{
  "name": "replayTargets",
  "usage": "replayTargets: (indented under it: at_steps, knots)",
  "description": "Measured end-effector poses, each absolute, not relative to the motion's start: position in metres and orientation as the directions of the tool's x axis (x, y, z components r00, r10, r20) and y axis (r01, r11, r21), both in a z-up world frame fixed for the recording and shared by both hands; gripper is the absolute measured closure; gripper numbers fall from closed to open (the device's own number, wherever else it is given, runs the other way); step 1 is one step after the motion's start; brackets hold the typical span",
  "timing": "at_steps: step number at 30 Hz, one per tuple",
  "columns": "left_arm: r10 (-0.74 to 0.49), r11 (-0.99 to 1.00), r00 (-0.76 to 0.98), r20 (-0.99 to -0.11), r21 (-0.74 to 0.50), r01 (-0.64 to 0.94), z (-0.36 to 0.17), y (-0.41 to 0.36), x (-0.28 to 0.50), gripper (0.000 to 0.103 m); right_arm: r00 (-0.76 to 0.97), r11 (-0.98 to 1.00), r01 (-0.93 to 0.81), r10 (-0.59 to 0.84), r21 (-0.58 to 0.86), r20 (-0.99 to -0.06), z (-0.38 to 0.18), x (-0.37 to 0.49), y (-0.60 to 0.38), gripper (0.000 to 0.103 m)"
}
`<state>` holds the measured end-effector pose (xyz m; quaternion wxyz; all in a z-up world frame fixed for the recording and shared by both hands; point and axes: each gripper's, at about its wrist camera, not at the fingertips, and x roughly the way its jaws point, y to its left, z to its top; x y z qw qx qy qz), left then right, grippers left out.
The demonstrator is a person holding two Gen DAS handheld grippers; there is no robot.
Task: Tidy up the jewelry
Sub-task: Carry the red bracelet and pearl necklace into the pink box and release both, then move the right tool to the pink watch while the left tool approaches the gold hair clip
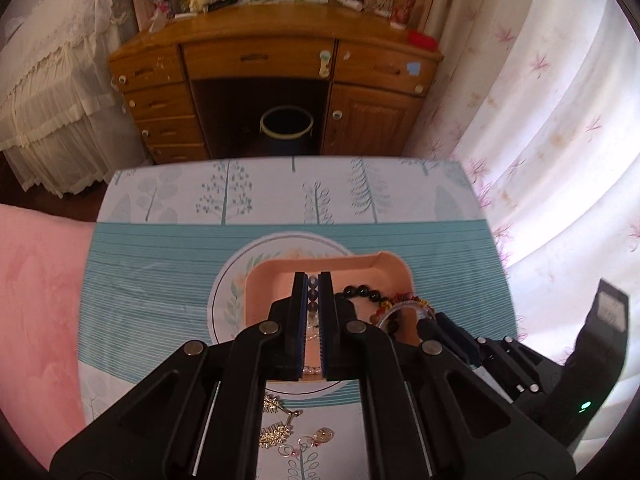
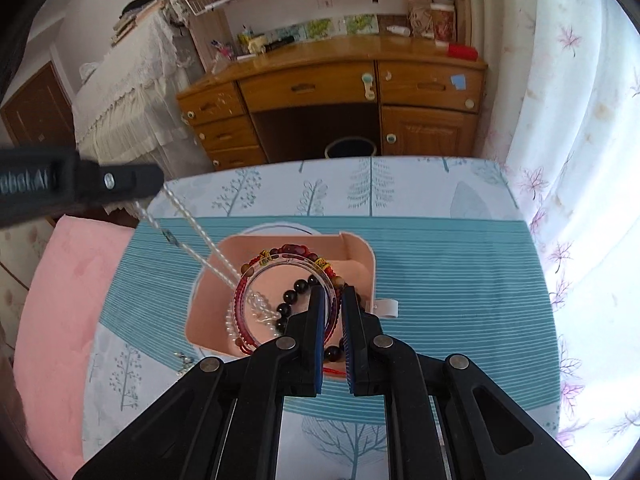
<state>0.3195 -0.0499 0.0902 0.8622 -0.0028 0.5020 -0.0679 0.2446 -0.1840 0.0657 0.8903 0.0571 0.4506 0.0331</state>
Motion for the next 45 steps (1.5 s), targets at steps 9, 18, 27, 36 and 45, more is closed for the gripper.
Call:
replayTargets:
  at_steps: [9,18,27,36,45]
  knots:
    - [-0.103,0.989,0.332,-0.938,-0.062,0.134,0.019,-0.056,0.328,0.100,0.506,0.954,0.036,0.239,0.298,-0.829,0.004,0.272,-0.209,0.090]
    - [-0.118,0.984,0.284,-0.952,-0.074,0.161,0.003,-0.055,0.309,0.094,0.537,0.951,0.038,0.239,0.306,-0.809,0.010,0.242,-0.232,0.079]
    - [-0.178,0.972,0.320,-0.931,-0.115,0.206,0.028,-0.056,0.267,0.091,0.572,0.965,-0.020,0.224,0.260,-0.789,0.044,0.167,-0.250,0.079]
    - [-0.251,0.950,0.371,-0.894,-0.155,0.271,0.064,-0.056,0.220,0.091,0.605,0.956,0.011,0.228,0.294,-0.763,0.067,0.089,-0.283,0.079]
    - [-0.273,0.933,0.442,-0.855,-0.123,0.337,0.076,-0.045,0.170,0.091,0.609,0.951,0.064,0.203,0.303,-0.766,0.062,0.027,-0.306,0.079]
